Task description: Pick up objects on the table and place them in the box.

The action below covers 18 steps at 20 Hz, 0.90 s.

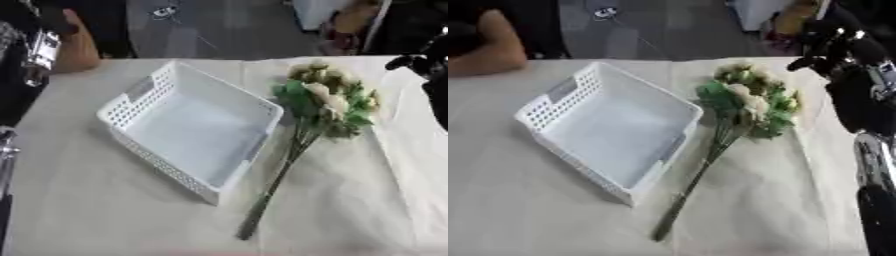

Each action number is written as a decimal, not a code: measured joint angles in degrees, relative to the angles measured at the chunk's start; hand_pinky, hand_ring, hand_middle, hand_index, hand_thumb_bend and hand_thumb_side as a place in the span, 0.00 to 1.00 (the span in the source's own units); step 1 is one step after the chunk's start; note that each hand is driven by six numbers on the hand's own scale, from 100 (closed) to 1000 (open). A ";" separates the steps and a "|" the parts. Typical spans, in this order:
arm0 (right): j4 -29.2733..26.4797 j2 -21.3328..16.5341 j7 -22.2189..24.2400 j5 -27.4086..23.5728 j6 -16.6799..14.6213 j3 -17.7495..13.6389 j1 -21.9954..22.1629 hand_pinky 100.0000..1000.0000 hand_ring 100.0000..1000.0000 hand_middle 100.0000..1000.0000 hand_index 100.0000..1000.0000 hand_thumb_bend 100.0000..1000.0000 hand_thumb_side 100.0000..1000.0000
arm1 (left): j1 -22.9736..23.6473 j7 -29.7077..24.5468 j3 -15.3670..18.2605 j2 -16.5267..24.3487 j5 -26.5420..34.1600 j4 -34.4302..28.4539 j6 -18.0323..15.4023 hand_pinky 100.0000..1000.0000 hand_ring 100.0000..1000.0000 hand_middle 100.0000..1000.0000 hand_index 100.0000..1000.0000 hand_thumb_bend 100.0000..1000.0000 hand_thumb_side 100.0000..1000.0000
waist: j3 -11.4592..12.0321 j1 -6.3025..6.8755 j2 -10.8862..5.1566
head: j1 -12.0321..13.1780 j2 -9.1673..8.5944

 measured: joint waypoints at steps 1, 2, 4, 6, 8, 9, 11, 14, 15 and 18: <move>-0.19 -1.68 0.41 1.56 -0.88 -0.05 0.14 0.71 0.87 0.86 0.99 0.00 0.68 | 0.01 0.03 0.00 0.01 -0.09 0.00 0.04 0.75 1.00 1.00 1.00 0.00 0.85 | 0.06 -0.04 0.00 | 0.25 0.00; -0.34 -4.28 0.92 3.48 -2.16 -0.01 0.63 0.71 0.87 0.86 0.99 0.00 0.68 | 0.04 0.07 0.00 0.18 -0.22 0.00 0.10 0.75 1.00 1.00 1.00 0.00 0.85 | 0.13 -0.18 -0.03 | 0.52 0.00; -0.45 -10.79 1.73 8.06 -5.56 0.29 1.93 0.81 0.92 0.89 0.97 0.00 0.66 | 0.43 0.16 0.00 0.70 -0.46 0.00 0.20 0.75 1.00 1.00 1.00 0.00 0.88 | 0.13 -0.66 -0.35 | 1.17 0.00; -0.38 -18.00 1.66 13.65 -9.75 0.93 3.35 0.88 0.95 0.92 0.96 0.00 0.45 | 0.59 0.18 0.01 1.19 -0.62 0.00 0.24 0.75 1.00 1.00 1.00 0.00 0.85 | 0.08 -1.13 -0.92 | 1.88 0.00; 0.31 -24.26 0.22 19.29 -13.87 1.81 4.65 0.89 0.95 0.93 0.96 0.00 0.44 | 0.82 0.11 0.02 1.60 -0.80 0.00 0.31 0.75 1.00 1.00 1.00 0.00 0.85 | -0.12 -1.21 -1.11 | 2.42 0.00; 0.90 -26.58 -0.79 21.82 -15.56 2.29 5.13 0.93 0.98 0.94 0.95 0.00 0.43 | 0.92 0.07 0.02 1.78 -0.88 0.00 0.35 0.75 1.00 1.00 1.00 0.00 0.85 | -0.19 -1.21 -1.12 | 2.56 0.00; 2.23 -29.89 -2.94 26.47 -18.22 3.21 5.65 0.93 0.98 0.94 0.95 0.00 0.42 | 0.95 0.00 0.02 1.99 -0.92 0.00 0.42 0.75 1.00 1.00 1.00 0.00 0.85 | -0.21 -1.22 -1.32 | 2.94 0.00; 3.90 -31.93 -6.02 31.60 -20.90 4.09 6.11 0.93 0.97 0.94 0.95 0.00 0.41 | 0.98 -0.01 0.02 1.99 -0.93 0.00 0.43 0.75 1.00 1.00 1.00 0.00 0.85 | -0.20 -1.22 -1.47 | 3.00 0.00; 4.40 -32.21 -6.91 32.80 -21.44 4.27 6.12 0.93 0.97 0.94 0.95 0.00 0.41 | 0.99 -0.01 0.02 1.99 -0.93 0.00 0.43 0.75 1.00 1.00 1.00 0.00 0.85 | -0.19 -1.22 -1.47 | 3.00 0.00; 5.80 -32.42 -8.97 35.12 -22.39 4.59 6.51 0.92 0.97 0.94 0.95 0.00 0.41 | 0.99 -0.02 0.02 1.99 -0.93 0.00 0.44 0.75 1.00 1.00 1.00 0.00 0.85 | -0.15 -1.22 -1.47 | 3.18 0.00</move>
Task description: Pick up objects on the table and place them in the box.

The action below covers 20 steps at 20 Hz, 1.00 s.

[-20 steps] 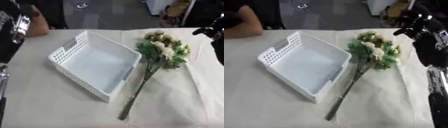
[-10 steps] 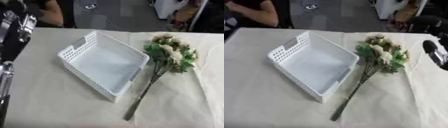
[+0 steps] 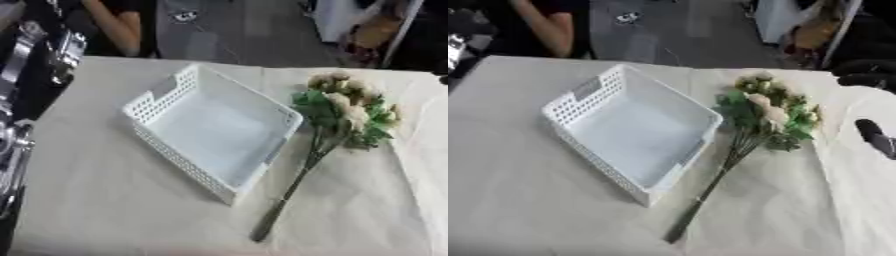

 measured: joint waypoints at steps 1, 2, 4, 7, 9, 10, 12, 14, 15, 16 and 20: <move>0.46 0.00 -0.47 0.42 -0.18 0.06 0.03 0.91 0.97 0.94 0.95 0.00 0.41 | 0.00 0.00 0.00 0.00 0.00 0.00 0.00 0.75 1.00 1.00 1.00 0.00 0.85 | 0.03 0.00 0.00 | 0.06 0.00; 0.82 0.00 -0.86 0.76 -0.33 0.13 0.03 0.91 0.97 0.94 0.95 0.00 0.41 | 0.00 0.00 0.00 0.00 0.00 0.00 0.00 0.75 1.00 1.00 1.00 0.00 0.85 | 0.10 0.00 0.00 | 0.19 0.00; 1.38 0.00 -1.31 1.27 -0.58 0.36 0.02 0.92 0.97 0.94 0.95 0.00 0.41 | 0.00 0.00 0.00 0.00 0.00 0.00 0.00 0.75 1.00 1.00 1.00 0.00 0.85 | 0.17 0.00 0.00 | 0.26 0.00; 2.03 -0.13 -1.58 2.56 -0.83 0.37 -0.31 0.97 0.98 0.95 0.95 0.00 0.37 | 0.00 0.00 0.00 0.00 0.00 0.00 0.00 0.75 1.00 1.00 1.00 0.00 0.85 | 0.18 0.00 0.00 | 0.27 0.00; 2.54 -0.30 -1.73 4.39 -1.01 0.41 -1.63 0.99 0.98 0.95 0.95 0.02 0.36 | 0.01 -0.01 0.00 0.00 0.00 0.00 0.01 0.75 1.00 1.00 1.00 0.00 0.85 | 0.21 0.00 -0.02 | 0.27 0.00; 2.90 -0.49 -1.82 5.62 -1.09 0.56 -2.30 1.00 0.99 0.96 0.94 0.06 0.32 | 0.01 -0.03 -0.01 0.00 0.00 0.00 0.02 0.75 1.00 1.00 1.00 0.00 0.85 | 0.29 0.00 -0.04 | 0.27 0.00; 3.92 -0.77 -2.16 8.83 -1.41 0.99 -3.86 1.00 1.00 0.96 0.94 0.11 0.36 | 0.01 -0.06 -0.02 0.00 0.00 0.00 0.04 0.75 1.00 1.00 1.00 0.00 0.85 | 0.43 0.00 -0.12 | 0.27 0.00; 5.29 -0.78 -2.76 12.55 -2.00 1.86 -5.89 1.00 1.00 0.97 0.94 0.14 0.37 | 0.01 -0.13 -0.02 0.00 0.00 0.00 0.10 0.75 1.00 1.00 1.00 0.00 0.85 | 0.77 0.01 -0.15 | 0.27 0.00; 6.18 -0.78 -3.13 14.46 -2.37 2.42 -6.82 1.00 1.00 0.97 0.94 0.15 0.37 | 0.01 -0.18 -0.03 0.00 0.00 0.00 0.12 0.75 1.00 1.00 1.00 0.00 0.85 | 0.87 0.01 -0.15 | 0.27 0.00; 7.23 -0.78 -3.56 16.27 -2.80 3.02 -7.70 1.00 1.00 0.97 0.94 0.16 0.37 | 0.01 -0.23 -0.04 0.00 0.00 0.00 0.15 0.75 1.00 1.00 1.00 0.00 0.85 | 0.99 0.01 -0.15 | 0.27 0.00; 12.04 -0.77 -5.67 21.84 -4.78 5.45 -11.01 1.00 1.00 0.97 0.94 0.15 0.33 | 0.01 -0.38 -0.07 0.00 0.02 0.00 0.15 0.75 1.00 1.00 1.00 0.00 0.85 | 1.31 0.04 -0.15 | 0.25 0.00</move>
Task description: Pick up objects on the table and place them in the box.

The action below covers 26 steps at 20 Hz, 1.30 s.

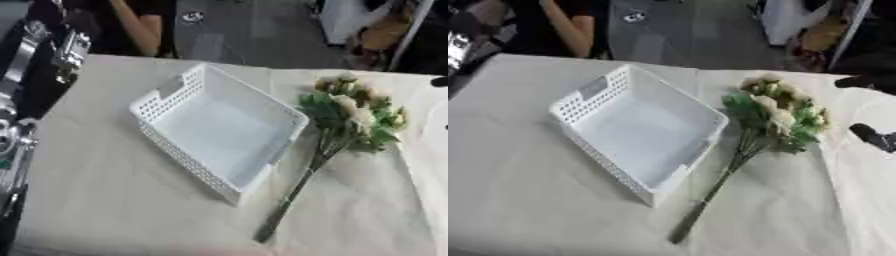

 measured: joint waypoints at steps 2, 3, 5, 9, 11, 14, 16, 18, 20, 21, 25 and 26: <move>2.57 0.06 -0.86 1.79 -0.93 1.11 -1.66 1.00 1.00 0.97 0.94 0.15 0.33 | 0.00 -0.06 -0.09 0.00 0.01 0.00 -0.03 0.75 1.00 1.00 1.00 0.00 0.85 | 0.05 0.02 0.00 | -0.01 0.00; 3.82 0.08 -1.15 2.56 -1.40 1.62 -2.31 1.00 0.99 0.97 0.94 0.15 0.33 | 0.00 -0.08 -0.19 0.00 0.01 0.00 -0.05 0.75 1.00 1.00 1.00 0.00 0.85 | 0.07 0.03 0.00 | -0.02 0.00; 6.18 0.19 -1.61 3.83 -2.33 2.53 -3.39 1.00 0.98 0.96 0.94 0.14 0.36 | 0.00 -0.15 -0.33 0.00 0.02 0.00 -0.11 0.75 1.00 1.00 1.00 0.00 0.85 | 0.12 0.07 0.00 | -0.02 0.00; 10.46 1.45 -1.95 6.09 -4.05 4.06 -5.79 1.00 0.97 0.95 0.94 0.13 0.37 | -0.01 -0.22 -0.34 -0.01 0.05 0.00 -0.06 0.75 1.00 1.00 1.00 0.00 0.85 | 0.41 0.16 0.02 | -0.07 0.00; 12.30 2.15 -2.07 7.20 -4.75 4.55 -6.50 1.00 0.96 0.95 0.94 0.12 0.38 | -0.01 -0.26 -0.36 -0.01 0.06 0.00 -0.02 0.75 1.00 1.00 1.00 0.00 0.85 | 0.41 0.20 0.05 | -0.08 0.00; 15.17 3.33 -2.20 8.94 -5.41 5.16 -7.68 1.00 0.95 0.94 0.94 0.11 0.41 | -0.01 -0.27 -0.38 -0.01 0.07 0.00 -0.01 0.75 1.00 1.00 1.00 0.00 0.85 | 0.44 0.31 0.15 | -0.09 0.00; 17.47 4.43 -2.22 10.31 -5.73 5.52 -9.11 1.00 0.95 0.94 0.94 0.09 0.42 | -0.01 -0.29 -0.54 -0.01 0.08 0.00 0.00 0.75 1.00 1.00 1.00 0.00 0.85 | 0.56 0.32 0.19 | -0.10 0.00; 19.90 5.51 -2.11 11.77 -5.92 5.87 -10.28 1.00 0.94 0.93 0.93 0.09 0.44 | -0.01 -0.36 -0.67 -0.02 0.08 0.00 0.06 0.75 1.00 1.00 1.00 0.00 0.85 | 0.58 0.33 0.19 | -0.10 0.00; 22.27 6.70 -2.09 13.20 -6.13 6.19 -11.68 1.00 0.94 0.93 0.93 0.08 0.46 | -0.01 -0.39 -0.68 -0.02 0.08 0.00 0.08 0.75 1.00 1.00 1.00 0.00 0.85 | 0.60 0.34 0.20 | -0.11 0.00; 23.42 7.31 -2.12 13.92 -6.32 6.30 -12.53 1.00 0.94 0.93 0.93 0.08 0.46 | -0.01 -0.40 -0.69 -0.02 0.09 0.00 0.07 0.75 1.00 1.00 1.00 0.00 0.85 | 0.66 0.35 0.20 | -0.21 0.00; 27.46 9.91 -2.34 16.75 -6.68 6.91 -15.06 1.00 0.94 0.92 0.93 0.07 0.46 | -0.03 -0.53 -0.71 -0.03 0.15 0.00 -0.05 0.75 1.00 1.00 1.00 0.00 0.85 | 0.80 0.41 0.25 | -0.54 0.00; 28.35 10.57 -2.38 17.41 -6.72 6.92 -15.78 1.00 0.94 0.92 0.93 0.06 0.48 | -0.04 -0.56 -0.72 -0.04 0.22 0.00 -0.07 0.75 1.00 1.00 1.00 0.00 0.85 | 0.84 0.45 0.28 | -0.54 0.00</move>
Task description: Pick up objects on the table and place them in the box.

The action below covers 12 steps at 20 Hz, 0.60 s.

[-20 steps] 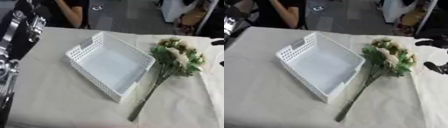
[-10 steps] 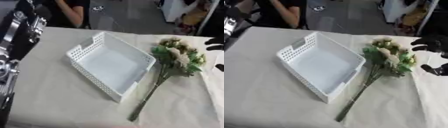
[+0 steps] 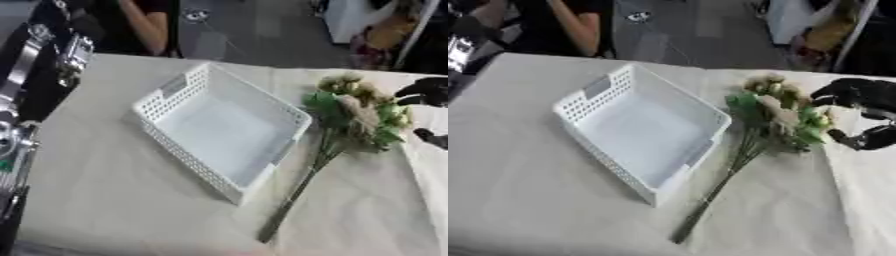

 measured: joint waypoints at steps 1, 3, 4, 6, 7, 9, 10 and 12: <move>0.88 0.64 -0.06 0.68 -0.06 0.00 -0.49 1.00 0.94 0.92 0.93 0.06 0.48 | -0.02 -0.04 -0.01 0.00 0.06 0.00 -0.04 0.75 1.00 1.00 1.00 0.00 0.85 | 0.07 0.02 0.06 | -0.01 0.00; 2.63 1.77 -0.17 2.01 -0.17 0.01 -1.30 1.00 0.94 0.92 0.93 0.06 0.48 | -0.04 -0.07 -0.05 -0.01 0.12 0.00 -0.07 0.75 1.00 1.00 1.00 0.00 0.85 | 0.18 0.02 0.19 | -0.01 0.00; 3.40 2.26 -0.20 2.69 -0.20 0.00 -1.59 1.00 0.94 0.92 0.94 0.06 0.49 | -0.04 -0.08 -0.09 -0.01 0.13 0.00 -0.08 0.75 1.00 1.00 1.00 0.00 0.85 | 0.22 0.02 0.21 | -0.01 0.00; 5.08 3.13 -0.21 4.08 -0.22 -0.01 -2.27 1.00 0.94 0.92 0.94 0.07 0.50 | -0.05 -0.09 -0.17 -0.02 0.15 0.00 -0.09 0.75 1.00 1.00 1.00 0.00 0.85 | 0.22 0.02 0.24 | -0.02 0.00; 5.95 3.53 -0.25 4.82 -0.25 -0.02 -2.97 1.00 0.94 0.92 0.94 0.08 0.51 | -0.07 -0.11 -0.26 -0.02 0.20 0.00 -0.09 0.75 1.00 1.00 1.00 0.00 0.85 | 0.23 0.03 0.24 | -0.02 0.00; 7.30 4.22 -0.42 6.25 -0.42 -0.02 -4.01 1.00 0.94 0.92 0.94 0.08 0.52 | -0.07 -0.12 -0.29 -0.02 0.24 0.00 -0.09 0.75 1.00 1.00 1.00 0.00 0.85 | 0.24 0.03 0.25 | -0.04 0.00; 7.92 4.53 -0.51 6.97 -0.49 -0.02 -4.29 1.00 0.94 0.92 0.95 0.09 0.52 | -0.08 -0.13 -0.29 -0.02 0.25 0.00 -0.09 0.75 1.00 1.00 1.00 0.00 0.85 | 0.25 0.03 0.25 | -0.04 0.00; 8.98 5.08 -0.77 8.45 -0.69 -0.01 -4.89 1.00 0.95 0.93 0.94 0.11 0.54 | -0.08 -0.14 -0.30 -0.02 0.25 0.00 -0.08 0.75 1.00 1.00 1.00 0.00 0.85 | 0.25 0.03 0.27 | -0.05 0.00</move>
